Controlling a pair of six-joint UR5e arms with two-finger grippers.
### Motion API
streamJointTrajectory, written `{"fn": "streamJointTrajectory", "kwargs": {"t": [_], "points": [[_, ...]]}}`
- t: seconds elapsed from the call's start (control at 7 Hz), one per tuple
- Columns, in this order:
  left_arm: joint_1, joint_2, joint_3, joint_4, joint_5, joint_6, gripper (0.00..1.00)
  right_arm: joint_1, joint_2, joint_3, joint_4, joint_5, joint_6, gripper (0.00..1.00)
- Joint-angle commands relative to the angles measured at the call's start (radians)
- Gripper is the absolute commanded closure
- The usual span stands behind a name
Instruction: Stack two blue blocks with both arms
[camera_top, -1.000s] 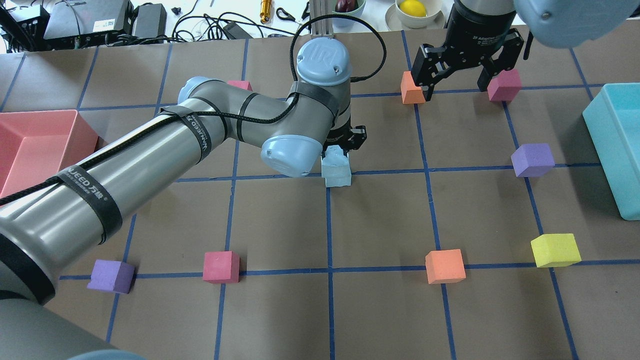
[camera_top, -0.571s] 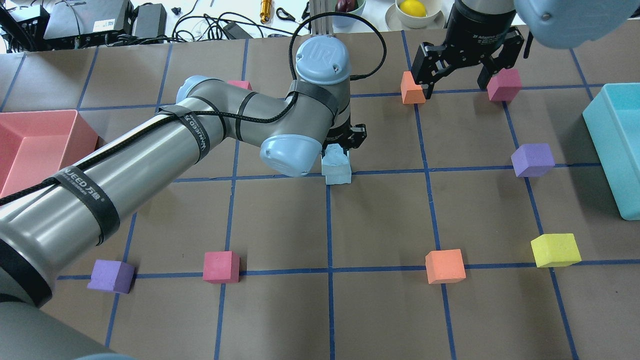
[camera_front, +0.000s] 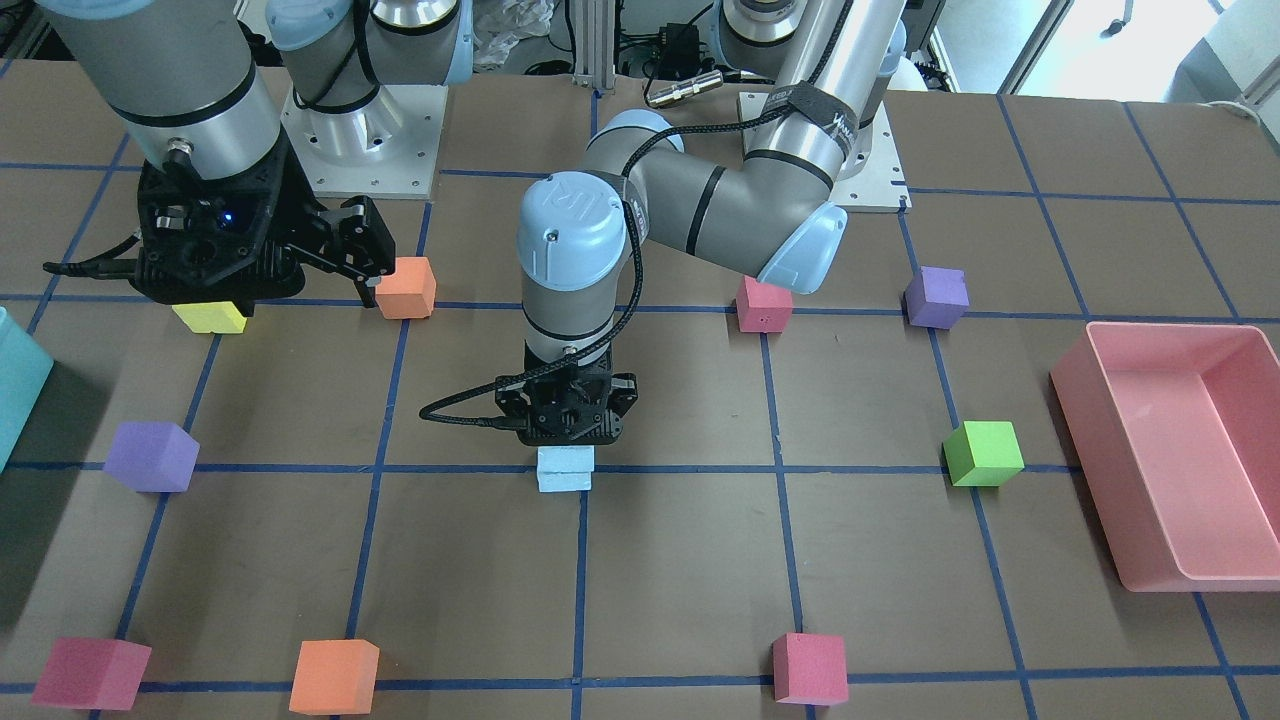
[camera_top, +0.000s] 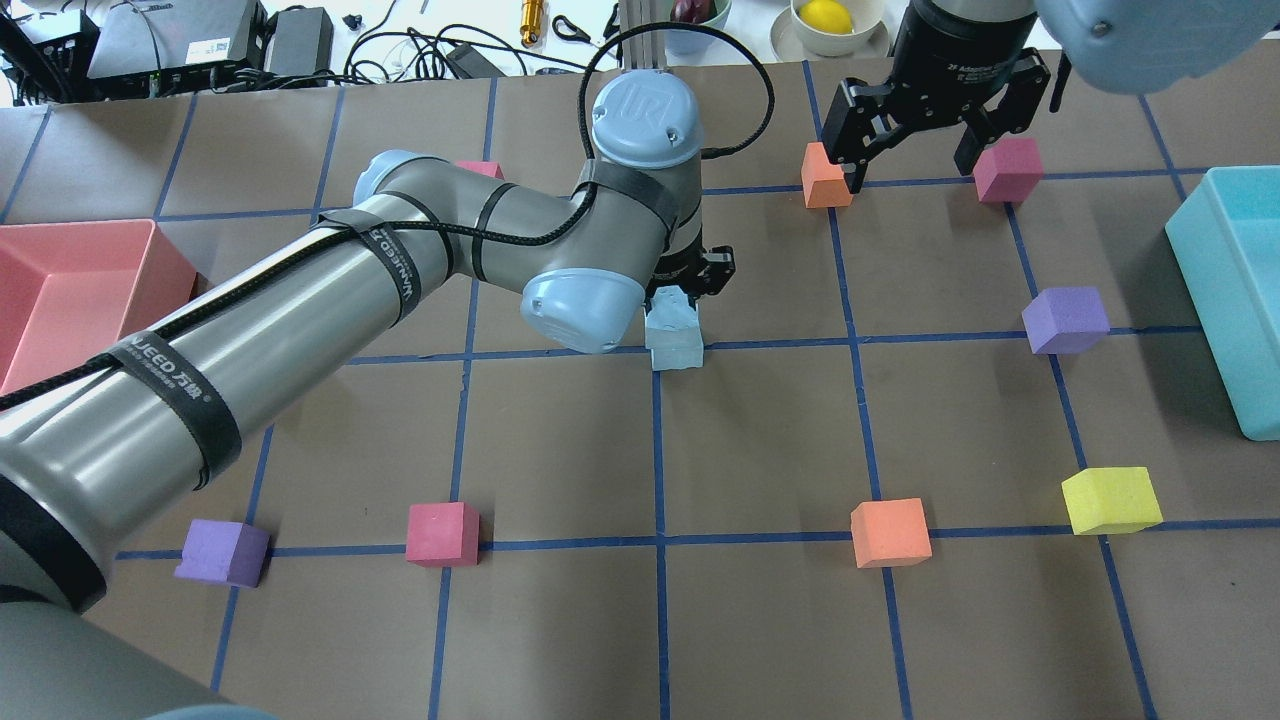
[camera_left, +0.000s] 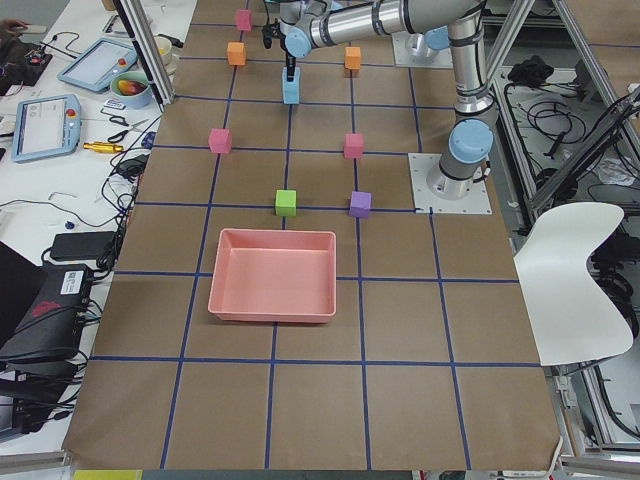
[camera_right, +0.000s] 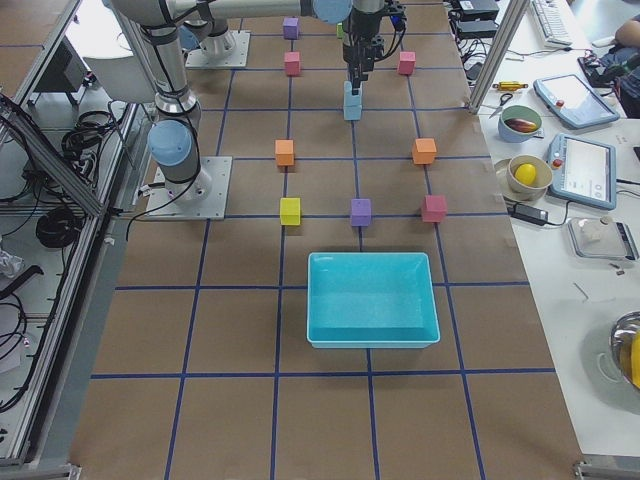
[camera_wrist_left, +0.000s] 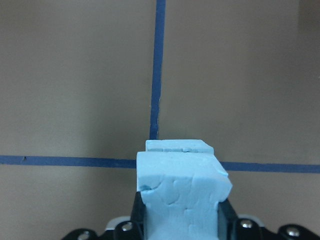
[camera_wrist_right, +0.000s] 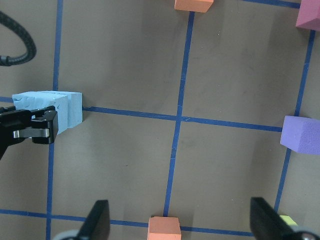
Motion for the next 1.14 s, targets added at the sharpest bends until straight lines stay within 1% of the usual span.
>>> {"fn": "streamJointTrajectory", "kwargs": {"t": [0.0, 0.14, 0.29, 0.43, 0.57, 0.86, 1.0], "points": [[0.000, -0.014, 0.033, -0.009, -0.007, 0.001, 1.00, 0.000, -0.026, 0.002, 0.000, 0.004, -0.003, 0.00], [0.000, -0.019, 0.030, -0.009, 0.001, 0.003, 0.95, 0.000, -0.034, 0.011, 0.002, 0.001, -0.010, 0.00], [0.000, -0.018, 0.018, -0.009, 0.004, 0.029, 0.67, 0.000, -0.026, 0.011, -0.003, 0.004, -0.009, 0.00], [0.000, -0.019, 0.012, -0.008, 0.006, 0.046, 0.25, 0.000, -0.025, 0.013, -0.003, 0.004, -0.001, 0.00], [0.000, -0.027, -0.003, 0.008, 0.006, 0.052, 0.00, 0.000, -0.025, 0.013, -0.003, 0.006, -0.001, 0.00], [0.004, -0.010, 0.036, -0.001, -0.007, 0.053, 0.00, 0.000, -0.023, 0.013, -0.003, 0.006, -0.001, 0.00], [0.018, 0.019, 0.071, -0.038, -0.014, 0.064, 0.00, 0.000, -0.023, 0.013, -0.003, 0.006, 0.000, 0.00]]}}
